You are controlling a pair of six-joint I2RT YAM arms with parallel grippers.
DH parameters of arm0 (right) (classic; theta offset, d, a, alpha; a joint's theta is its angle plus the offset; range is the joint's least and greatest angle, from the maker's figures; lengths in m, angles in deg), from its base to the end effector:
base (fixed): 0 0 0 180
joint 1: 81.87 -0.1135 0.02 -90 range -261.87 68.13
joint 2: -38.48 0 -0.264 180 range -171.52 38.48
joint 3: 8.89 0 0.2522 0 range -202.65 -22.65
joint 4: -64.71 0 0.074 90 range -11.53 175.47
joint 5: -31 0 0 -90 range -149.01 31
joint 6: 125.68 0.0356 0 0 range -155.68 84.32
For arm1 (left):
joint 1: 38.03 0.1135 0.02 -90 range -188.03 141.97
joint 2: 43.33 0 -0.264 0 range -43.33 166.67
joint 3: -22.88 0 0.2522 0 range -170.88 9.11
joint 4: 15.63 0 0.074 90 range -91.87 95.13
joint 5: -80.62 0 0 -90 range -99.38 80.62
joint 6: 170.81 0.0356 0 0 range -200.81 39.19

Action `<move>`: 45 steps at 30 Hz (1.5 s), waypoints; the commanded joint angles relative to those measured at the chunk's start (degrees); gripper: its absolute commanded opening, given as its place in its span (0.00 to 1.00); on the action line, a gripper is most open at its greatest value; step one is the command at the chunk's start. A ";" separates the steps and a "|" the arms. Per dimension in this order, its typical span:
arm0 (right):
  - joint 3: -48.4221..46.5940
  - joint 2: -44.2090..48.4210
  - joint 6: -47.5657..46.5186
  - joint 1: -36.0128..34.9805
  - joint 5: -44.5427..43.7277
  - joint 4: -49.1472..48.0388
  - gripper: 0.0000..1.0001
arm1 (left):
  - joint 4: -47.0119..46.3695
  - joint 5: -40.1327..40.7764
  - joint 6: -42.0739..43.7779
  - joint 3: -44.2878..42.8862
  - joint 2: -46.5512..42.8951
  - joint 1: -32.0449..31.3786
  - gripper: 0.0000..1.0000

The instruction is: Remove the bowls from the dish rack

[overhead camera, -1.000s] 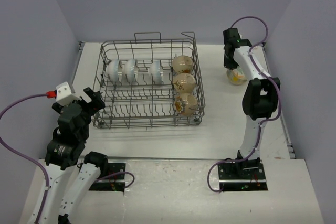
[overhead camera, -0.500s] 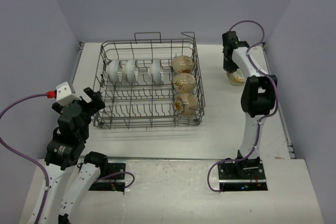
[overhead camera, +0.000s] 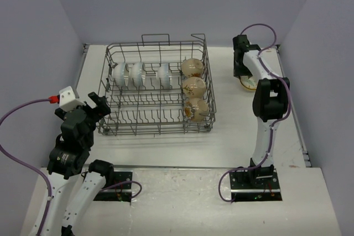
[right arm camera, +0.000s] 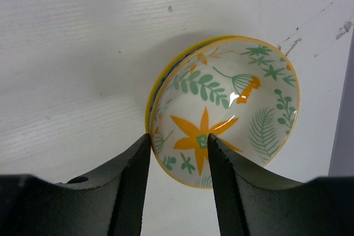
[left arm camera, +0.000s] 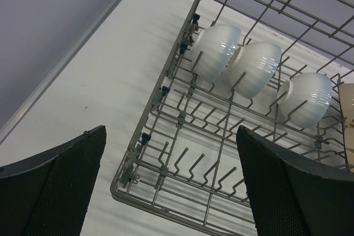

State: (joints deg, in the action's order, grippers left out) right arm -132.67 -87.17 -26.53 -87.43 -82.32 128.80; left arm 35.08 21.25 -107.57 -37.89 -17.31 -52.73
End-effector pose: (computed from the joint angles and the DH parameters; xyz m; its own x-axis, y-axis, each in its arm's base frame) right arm 0.4686 0.0315 0.2224 -0.8860 0.0605 -0.4597 0.2152 0.9319 -0.2921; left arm 0.0922 -0.0054 0.3443 -0.1225 -0.3684 -0.9216 -0.3479 0.8856 -0.3078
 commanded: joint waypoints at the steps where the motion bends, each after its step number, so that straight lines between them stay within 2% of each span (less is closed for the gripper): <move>1: -3.01 0.40 -0.36 0.20 -2.00 0.65 0.48 | -1.97 0.13 1.01 -0.02 0.08 -0.33 1.00; 7: -2.75 3.47 1.39 -0.06 -0.69 2.93 0.51 | -1.97 0.13 1.01 -0.02 0.43 -0.33 1.00; 12: 2.33 13.39 3.33 -0.06 3.17 2.06 0.55 | -2.93 -2.15 2.24 -0.28 2.63 -0.33 1.00; 13: 3.05 15.67 4.12 -0.06 5.01 1.27 0.58 | -3.37 -3.46 2.85 -0.80 3.41 -0.33 1.00; 15: 5.67 23.49 4.82 -0.15 6.95 0.30 0.61 | -3.29 -8.20 3.82 -2.64 7.10 -0.33 1.00; 18: 11.72 36.40 6.49 -1.03 10.03 -3.29 0.76 | -3.46 -19.97 2.77 -8.00 13.25 -0.33 1.00; 19: 13.58 39.83 7.54 -1.12 14.04 -6.00 0.96 | -5.03 -27.05 1.73 -10.45 16.83 -0.42 1.00; 20: 17.86 46.39 8.16 -1.12 16.60 -7.42 0.99 | -6.09 -31.29 1.37 -11.61 19.04 -0.42 1.00; 22: 22.02 52.40 10.53 -1.03 23.88 -11.47 0.99 | -8.98 -42.17 -1.08 -15.21 26.40 -2.25 1.00; 23: 25.95 55.04 11.24 -1.12 27.32 -12.52 0.99 | -10.30 -43.36 -2.49 -15.92 28.62 -3.92 1.00; 24: 27.99 59.94 12.55 -1.12 30.22 -14.53 0.99 | -13.80 -43.20 -4.85 -16.88 32.56 -8.81 1.00; 26: 33.86 64.62 13.96 -1.12 36.19 -16.65 0.99 | -16.37 -41.19 -7.41 -17.94 36.45 -13.84 1.00; 28: 39.93 73.13 17.73 -1.12 40.07 -20.34 0.99 | -19.28 -37.24 -10.23 -20.13 44.78 -22.00 1.00; 29: 41.71 73.17 18.70 -1.03 41.23 -21.14 0.99 | -19.54 -35.57 -11.28 -20.93 44.82 -23.52 1.00; 30: 43.38 75.09 19.50 -1.12 42.28 -21.49 0.99 | -19.72 -34.25 -12.08 -21.55 48.82 -24.75 1.00; 35: 50.95 84.94 21.79 -1.12 49.31 -22.21 0.99 | -20.16 -28.70 -17.62 -22.43 57.03 -28.36 1.00; 36: 51.04 85.73 21.27 -1.12 52.37 -21.42 0.99 | -20.16 -27.57 -18.49 -22.34 58.69 -28.72 1.00; 39: 51.48 89.25 21.18 -1.03 54.32 -20.36 0.99 | -20.16 -25.63 -19.81 -21.64 61.24 -29.60 1.00; 45: 49.29 94.18 20.03 -1.12 54.77 -17.98 0.99 | -23.06 -26.41 -20.08 -21.46 65.12 -29.60 1.00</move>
State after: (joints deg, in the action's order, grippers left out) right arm -81.13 6.14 -6.32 -88.37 -30.49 110.70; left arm 16.30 -6.40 -125.91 -57.97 46.71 -82.04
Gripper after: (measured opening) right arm 0.987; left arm 0.997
